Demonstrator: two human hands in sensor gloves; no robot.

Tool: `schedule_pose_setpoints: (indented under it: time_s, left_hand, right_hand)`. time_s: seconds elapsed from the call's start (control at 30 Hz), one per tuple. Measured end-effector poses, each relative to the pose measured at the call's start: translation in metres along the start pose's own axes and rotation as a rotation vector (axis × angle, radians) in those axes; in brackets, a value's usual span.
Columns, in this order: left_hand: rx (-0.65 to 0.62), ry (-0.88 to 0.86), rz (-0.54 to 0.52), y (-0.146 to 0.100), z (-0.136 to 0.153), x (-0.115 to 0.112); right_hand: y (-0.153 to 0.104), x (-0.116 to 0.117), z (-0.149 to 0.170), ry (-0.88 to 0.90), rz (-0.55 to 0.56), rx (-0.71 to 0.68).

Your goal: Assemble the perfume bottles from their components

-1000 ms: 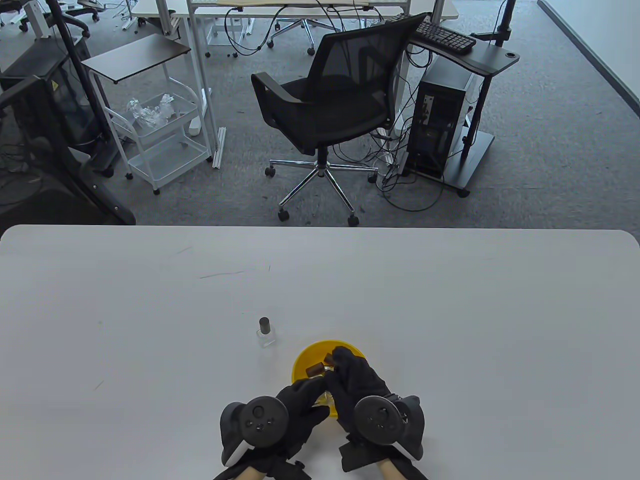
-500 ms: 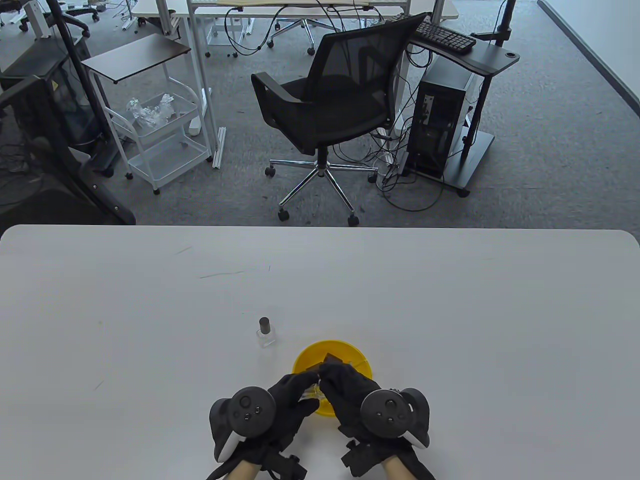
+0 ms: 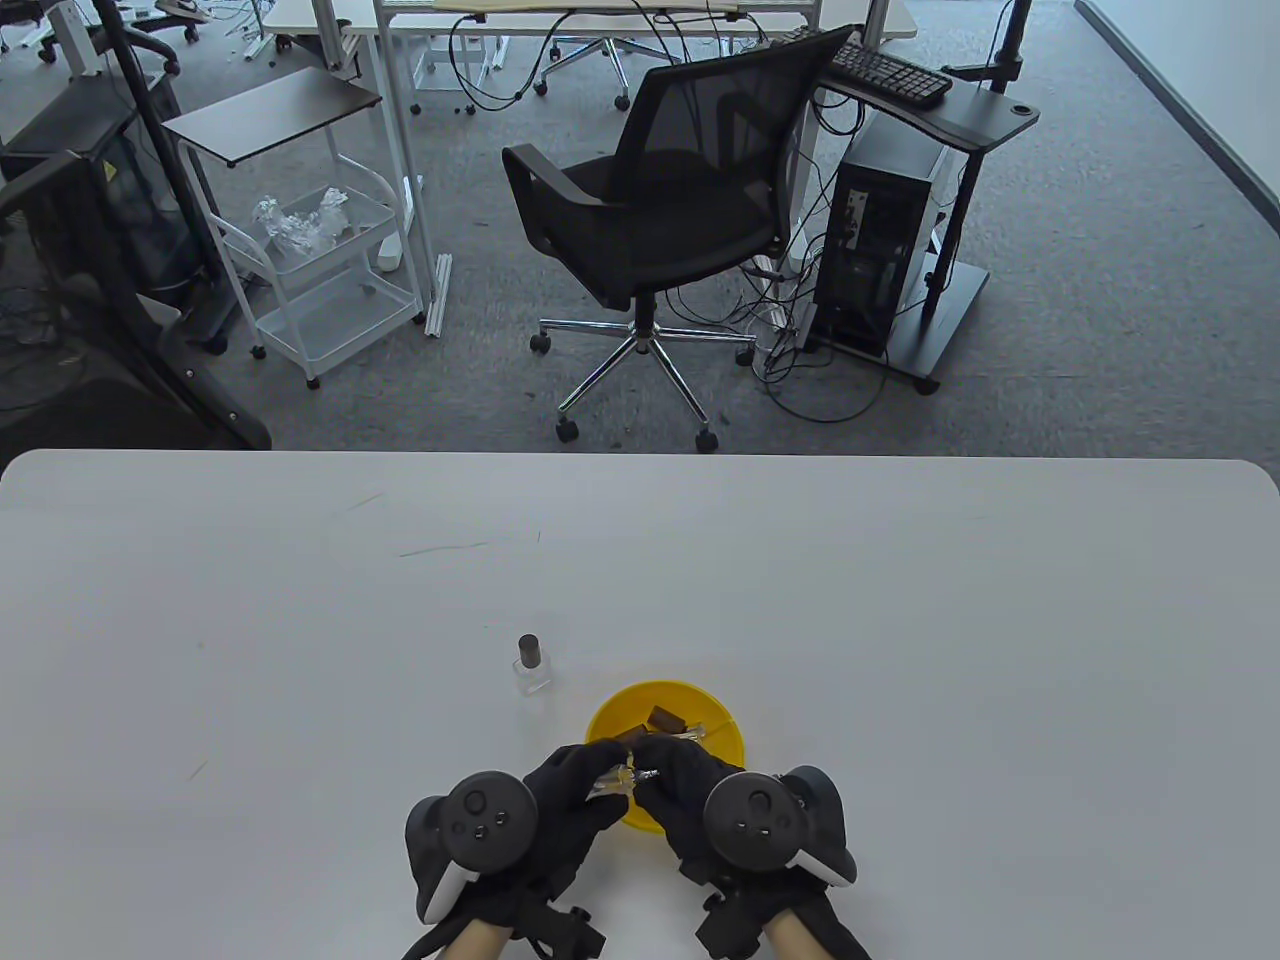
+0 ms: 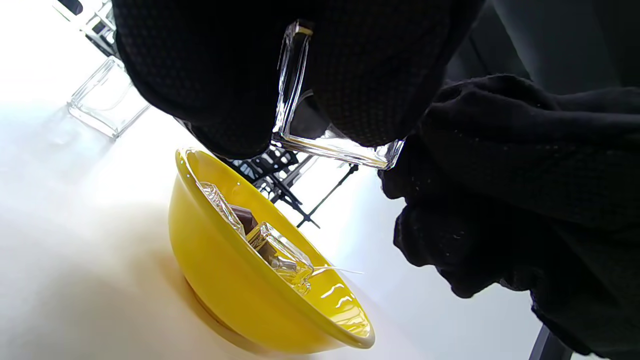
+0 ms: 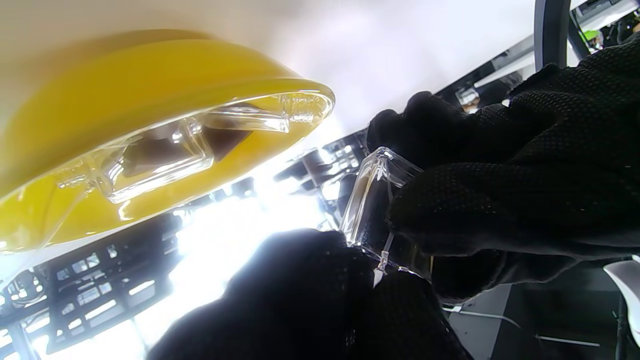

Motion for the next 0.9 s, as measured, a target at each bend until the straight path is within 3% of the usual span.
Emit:
schedule_pose_setpoints:
  time_s: [0.2, 0.47, 0.67, 0.9]
  left_hand:
    - [-0.032, 0.059, -0.016, -0.003, -0.009, 0.0]
    - [-0.111, 0.22, -0.044, -0.008, -0.026, -0.005]
    - [-0.09, 0.204, -0.05, -0.006, -0.023, -0.004]
    - [-0.028, 0.128, -0.076, -0.006, -0.01, 0.007]
  right_hand:
    - [-0.002, 0.0, 0.012, 0.067, 0.048, 0.08]
    - [-0.003, -0.001, 0.027, 0.195, 0.02, 0.173]
    - [-0.006, 0.001, 0.035, 0.288, 0.067, 0.191]
    - [-0.01, -0.011, 0.038, 0.258, 0.162, 0.203]
Point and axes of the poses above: the tracker on the back of each hand, its own z axis roughly to the little-finger side, its own y axis roughly from the wrist to the fingertips, x = y × z, the point moved 4 cm from there along y, roughly from the wrist to the fingertips
